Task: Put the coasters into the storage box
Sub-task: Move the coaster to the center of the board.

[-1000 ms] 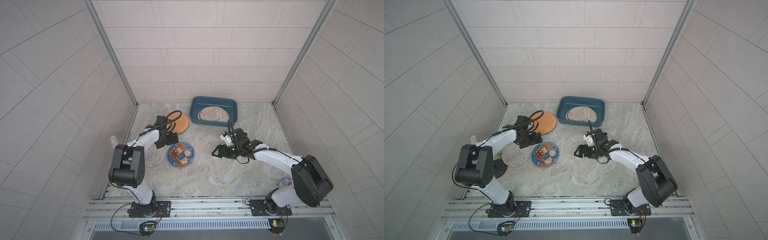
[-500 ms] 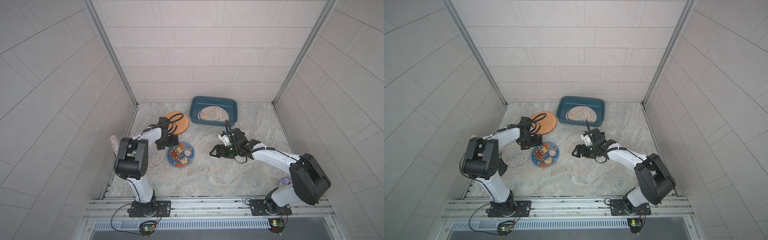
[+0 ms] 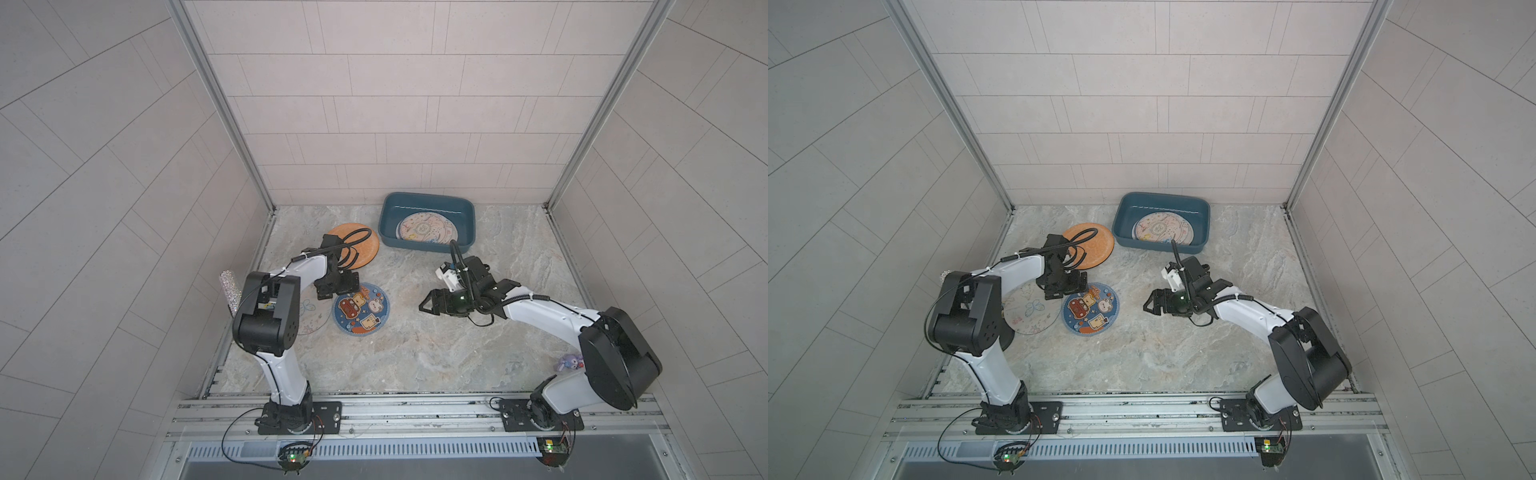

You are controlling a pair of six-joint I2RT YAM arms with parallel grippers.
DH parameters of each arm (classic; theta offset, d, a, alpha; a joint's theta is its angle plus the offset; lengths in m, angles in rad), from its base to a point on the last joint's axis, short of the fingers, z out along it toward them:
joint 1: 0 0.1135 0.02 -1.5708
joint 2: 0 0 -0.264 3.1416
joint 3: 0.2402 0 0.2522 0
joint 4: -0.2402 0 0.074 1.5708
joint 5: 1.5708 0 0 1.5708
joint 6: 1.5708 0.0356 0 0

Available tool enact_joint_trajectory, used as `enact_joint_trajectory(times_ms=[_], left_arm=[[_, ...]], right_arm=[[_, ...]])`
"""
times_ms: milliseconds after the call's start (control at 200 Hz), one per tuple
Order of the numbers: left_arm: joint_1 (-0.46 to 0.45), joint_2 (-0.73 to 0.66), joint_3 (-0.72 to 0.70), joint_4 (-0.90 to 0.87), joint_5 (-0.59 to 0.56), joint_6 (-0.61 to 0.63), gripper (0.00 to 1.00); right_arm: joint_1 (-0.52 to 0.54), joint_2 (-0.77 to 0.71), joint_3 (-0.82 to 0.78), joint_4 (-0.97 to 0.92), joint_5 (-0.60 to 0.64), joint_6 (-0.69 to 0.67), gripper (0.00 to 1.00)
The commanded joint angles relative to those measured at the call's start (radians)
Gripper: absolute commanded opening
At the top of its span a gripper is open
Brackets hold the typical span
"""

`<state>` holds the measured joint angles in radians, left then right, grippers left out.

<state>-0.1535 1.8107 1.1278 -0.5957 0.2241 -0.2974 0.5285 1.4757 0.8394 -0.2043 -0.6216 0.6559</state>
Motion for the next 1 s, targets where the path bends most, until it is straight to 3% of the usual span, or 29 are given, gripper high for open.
enact_joint_trajectory(times_ms=[0, 660, 996], left_arm=[[-0.027, 0.017, 0.0, -0.027, 0.009, 0.005, 0.92], [-0.125, -0.049, -0.123, -0.065, 0.071, -0.081, 0.9], [-0.243, -0.097, -0.158, -0.036, 0.107, -0.167, 0.9]], right_arm=[[0.005, 0.001, 0.013, 0.009, 0.013, 0.005, 0.88], [0.005, 0.009, 0.019, 0.005, 0.023, -0.002, 0.88], [0.037, 0.059, 0.052, -0.033, 0.074, -0.037, 0.88]])
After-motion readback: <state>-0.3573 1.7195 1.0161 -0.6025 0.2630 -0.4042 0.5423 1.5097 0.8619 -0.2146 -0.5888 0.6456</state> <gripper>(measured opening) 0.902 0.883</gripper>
